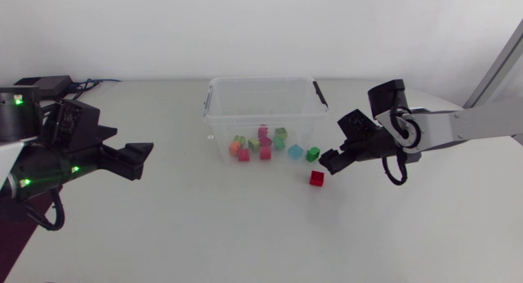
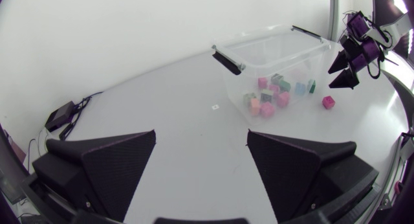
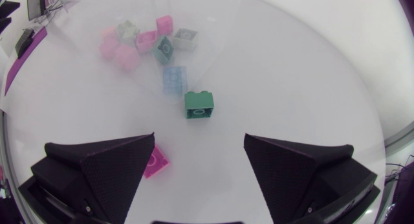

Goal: Pick up the duplo bricks and place them in the container

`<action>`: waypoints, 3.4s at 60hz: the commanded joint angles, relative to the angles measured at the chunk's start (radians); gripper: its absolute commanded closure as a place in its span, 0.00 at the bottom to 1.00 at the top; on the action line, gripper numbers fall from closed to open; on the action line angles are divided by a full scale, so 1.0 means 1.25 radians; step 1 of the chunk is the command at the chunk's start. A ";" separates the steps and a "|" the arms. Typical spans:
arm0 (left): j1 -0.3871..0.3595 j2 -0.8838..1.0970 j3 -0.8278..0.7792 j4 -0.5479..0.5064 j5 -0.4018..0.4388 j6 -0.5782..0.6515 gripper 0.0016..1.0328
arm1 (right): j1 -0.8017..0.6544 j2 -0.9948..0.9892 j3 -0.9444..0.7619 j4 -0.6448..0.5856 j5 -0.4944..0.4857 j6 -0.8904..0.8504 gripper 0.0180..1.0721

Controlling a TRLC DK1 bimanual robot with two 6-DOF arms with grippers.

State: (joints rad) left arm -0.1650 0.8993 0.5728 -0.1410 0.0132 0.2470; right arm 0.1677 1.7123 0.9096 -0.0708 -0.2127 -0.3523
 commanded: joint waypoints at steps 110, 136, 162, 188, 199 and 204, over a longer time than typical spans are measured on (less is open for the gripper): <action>0.142 -0.426 -0.300 0.086 -0.056 -0.017 0.05 | 0.105 -0.339 0.079 -0.148 -0.013 0.008 0.70; 0.166 -0.499 -0.342 0.134 -0.056 -0.049 0.05 | 0.168 -0.047 0.296 -0.078 0.025 0.081 0.69; 0.202 -0.680 -0.414 0.136 -0.057 -0.060 0.05 | 0.190 -0.143 0.248 -0.089 0.076 0.050 0.06; 0.215 -0.728 -0.457 0.163 -0.060 -0.079 0.05 | 0.103 -0.408 -0.079 -0.208 -0.026 -0.129 0.06; 0.199 -0.728 -0.461 0.168 -0.060 -0.118 0.05 | 0.103 -0.330 -0.134 -0.208 -0.036 -0.211 0.06; 0.180 -0.728 -0.461 0.168 -0.060 -0.129 0.05 | 0.083 -0.252 -0.119 -0.199 -0.040 -0.252 0.06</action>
State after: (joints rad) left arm 0.0780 -0.0025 0.0181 0.0517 -0.0586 0.1257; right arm 0.2901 1.3205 0.7677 -0.3187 -0.2588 -0.6071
